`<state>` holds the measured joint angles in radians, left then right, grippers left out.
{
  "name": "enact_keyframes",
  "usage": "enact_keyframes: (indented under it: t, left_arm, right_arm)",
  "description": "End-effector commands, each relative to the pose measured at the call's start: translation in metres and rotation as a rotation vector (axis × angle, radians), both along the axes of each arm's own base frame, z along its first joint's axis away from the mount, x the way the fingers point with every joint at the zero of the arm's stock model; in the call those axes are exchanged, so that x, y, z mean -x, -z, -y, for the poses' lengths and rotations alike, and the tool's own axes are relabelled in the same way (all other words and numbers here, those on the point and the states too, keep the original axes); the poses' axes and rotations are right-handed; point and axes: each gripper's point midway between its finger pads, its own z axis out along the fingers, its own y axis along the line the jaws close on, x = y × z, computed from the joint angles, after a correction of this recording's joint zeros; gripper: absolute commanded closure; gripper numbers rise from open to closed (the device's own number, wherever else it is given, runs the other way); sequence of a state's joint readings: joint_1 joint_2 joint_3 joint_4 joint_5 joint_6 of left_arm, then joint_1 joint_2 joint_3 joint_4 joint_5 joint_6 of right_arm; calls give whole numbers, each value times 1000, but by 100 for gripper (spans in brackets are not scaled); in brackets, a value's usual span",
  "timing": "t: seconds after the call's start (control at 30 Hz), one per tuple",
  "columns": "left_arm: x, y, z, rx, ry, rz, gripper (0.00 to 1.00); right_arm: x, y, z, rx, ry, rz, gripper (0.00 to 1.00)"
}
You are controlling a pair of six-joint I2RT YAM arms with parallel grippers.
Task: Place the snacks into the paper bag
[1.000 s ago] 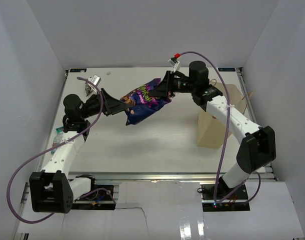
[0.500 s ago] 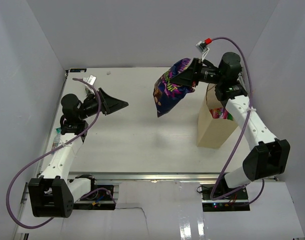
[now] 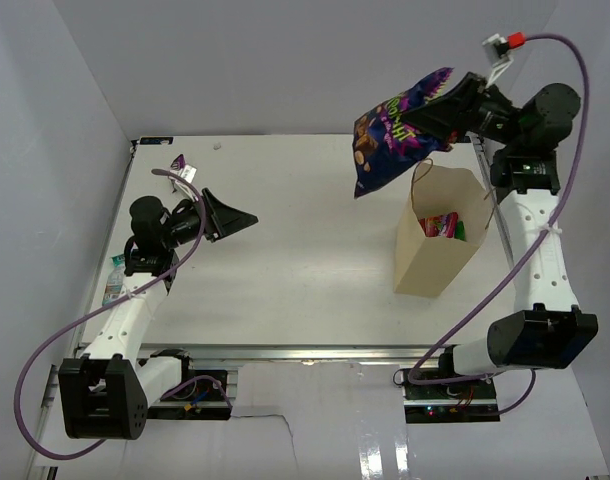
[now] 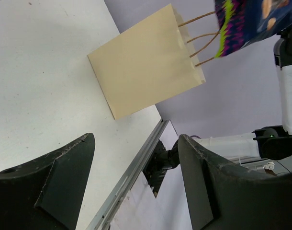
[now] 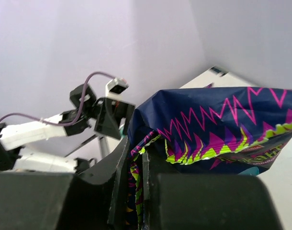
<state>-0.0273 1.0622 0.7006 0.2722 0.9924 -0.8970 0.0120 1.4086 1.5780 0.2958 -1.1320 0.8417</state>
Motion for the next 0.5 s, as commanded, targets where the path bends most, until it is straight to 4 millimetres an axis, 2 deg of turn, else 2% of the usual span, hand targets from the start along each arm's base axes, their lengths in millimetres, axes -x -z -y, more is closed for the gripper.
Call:
enact_keyframes:
  t: [0.0, 0.17, 0.33, 0.47]
  left_arm:
    - [1, 1, -4, -29, -24, 40, 20]
    - [2, 11, -6, -50, -29, 32, 19]
    - [2, 18, -7, -71, -34, 27, 19]
    - [1, 25, -10, -99, -47, 19, 19]
  right_arm:
    - [32, -81, 35, -12, 128, 322, 92]
    - [31, -98, 77, 21, 258, 363, 92]
    - [33, -105, 102, 61, 336, 387, 92]
    - [32, -100, 127, 100, 413, 372, 92]
